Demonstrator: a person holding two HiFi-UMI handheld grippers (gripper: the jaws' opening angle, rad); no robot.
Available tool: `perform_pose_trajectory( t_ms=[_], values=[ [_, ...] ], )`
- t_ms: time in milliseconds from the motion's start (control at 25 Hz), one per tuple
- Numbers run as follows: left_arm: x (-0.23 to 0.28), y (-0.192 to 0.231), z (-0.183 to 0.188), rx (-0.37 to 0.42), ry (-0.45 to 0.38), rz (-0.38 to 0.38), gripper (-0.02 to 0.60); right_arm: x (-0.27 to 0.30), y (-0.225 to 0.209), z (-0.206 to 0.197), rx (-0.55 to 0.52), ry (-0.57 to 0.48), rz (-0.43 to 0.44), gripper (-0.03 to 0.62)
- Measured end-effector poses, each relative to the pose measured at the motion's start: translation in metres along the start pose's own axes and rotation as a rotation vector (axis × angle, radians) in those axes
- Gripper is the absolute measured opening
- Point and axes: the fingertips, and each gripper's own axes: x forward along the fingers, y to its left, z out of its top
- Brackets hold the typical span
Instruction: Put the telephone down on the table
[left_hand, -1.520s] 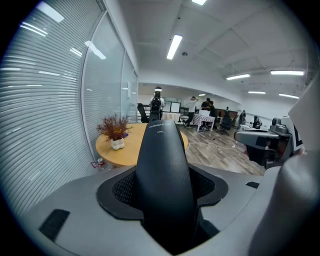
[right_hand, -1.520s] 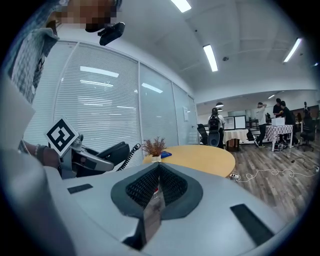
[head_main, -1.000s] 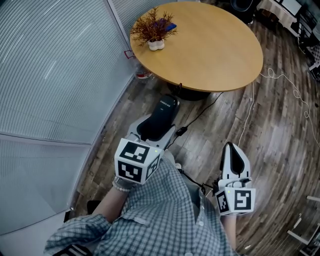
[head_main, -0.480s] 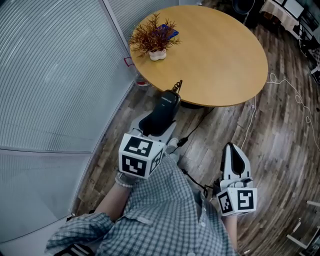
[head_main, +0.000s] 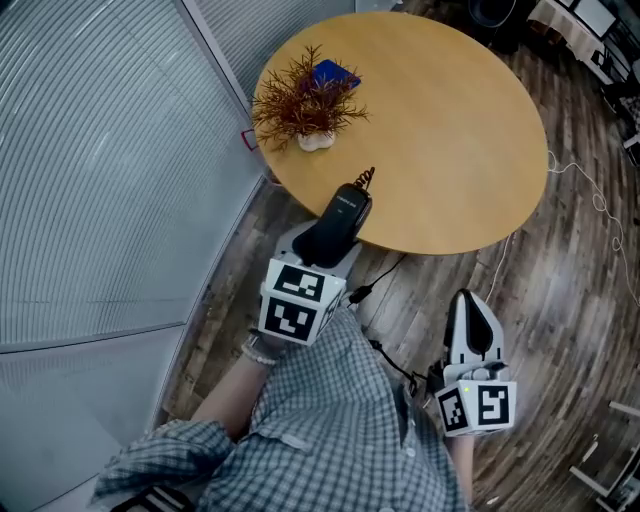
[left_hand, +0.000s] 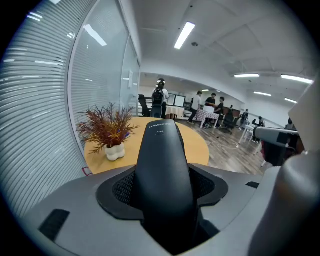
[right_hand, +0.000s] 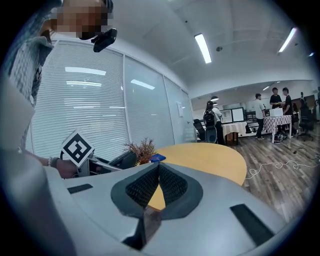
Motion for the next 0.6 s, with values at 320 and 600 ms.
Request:
perform_pose_trajectory(
  t_ms=[320,600],
  values=[
    [0.066,0.033,0.015,-0.01,0.058,-0.059,0.279,0.059,-0.006,0.002,0.025,0.043,-0.041,0.008],
    [0.12,0.052,0.008,-0.024,0.113,-0.072,0.279,0.089,-0.016,-0.007,0.028,0.106,-0.072,0.008]
  ],
)
